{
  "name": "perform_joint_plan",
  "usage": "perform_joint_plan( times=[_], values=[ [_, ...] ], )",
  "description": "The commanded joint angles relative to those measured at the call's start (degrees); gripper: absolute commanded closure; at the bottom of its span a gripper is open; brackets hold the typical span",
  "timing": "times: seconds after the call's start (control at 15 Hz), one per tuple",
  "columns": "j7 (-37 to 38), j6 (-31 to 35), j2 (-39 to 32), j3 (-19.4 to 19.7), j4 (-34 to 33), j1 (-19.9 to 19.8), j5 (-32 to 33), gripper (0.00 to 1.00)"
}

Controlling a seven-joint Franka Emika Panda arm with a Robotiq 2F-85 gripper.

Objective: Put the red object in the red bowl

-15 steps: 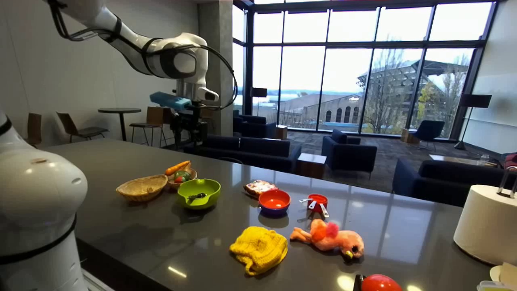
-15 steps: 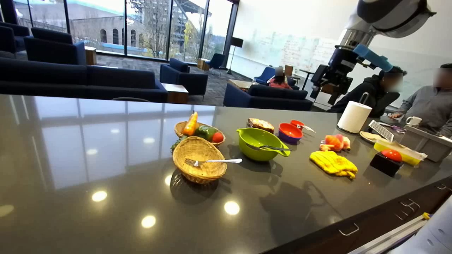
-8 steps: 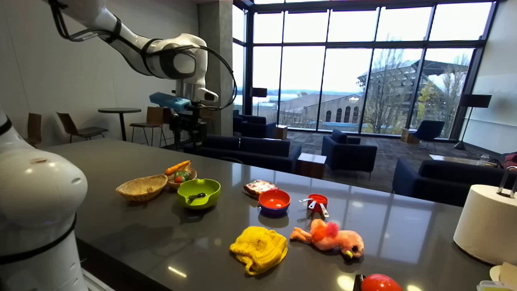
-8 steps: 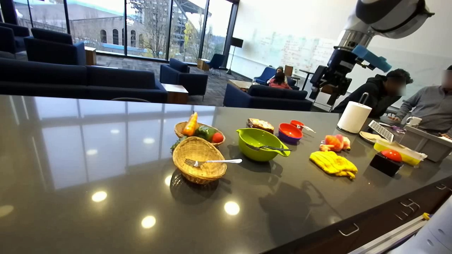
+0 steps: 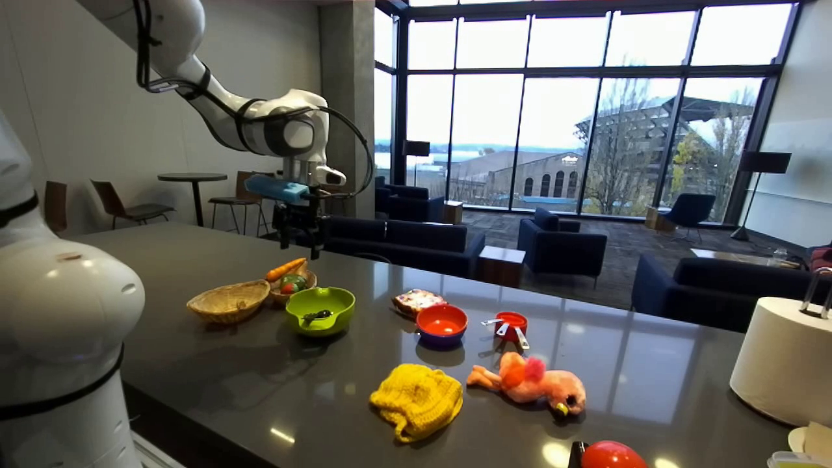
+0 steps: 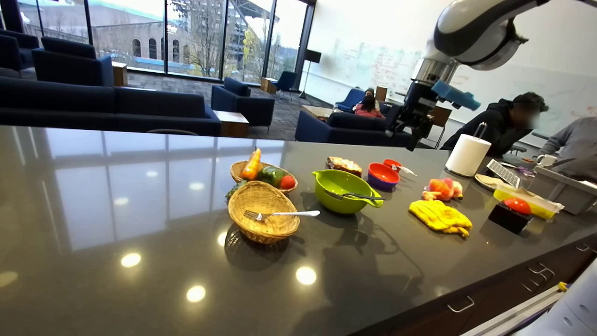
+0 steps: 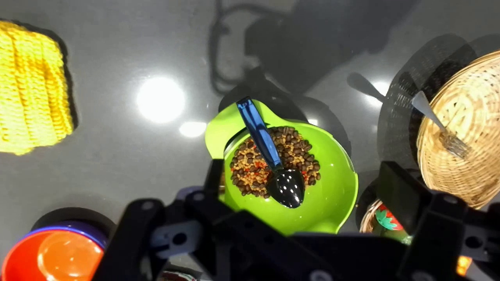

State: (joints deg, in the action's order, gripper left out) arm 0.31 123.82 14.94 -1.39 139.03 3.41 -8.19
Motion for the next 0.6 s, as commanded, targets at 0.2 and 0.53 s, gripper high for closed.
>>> perform_joint_plan(
  times=[0.2,0.53],
  values=[
    [-1.8,2.5,-12.7,-1.5,-9.3,1.0,0.1,0.0],
    [-5.6,1.5,-22.4,-2.6,-19.1,1.2,0.0,0.0]
  ],
)
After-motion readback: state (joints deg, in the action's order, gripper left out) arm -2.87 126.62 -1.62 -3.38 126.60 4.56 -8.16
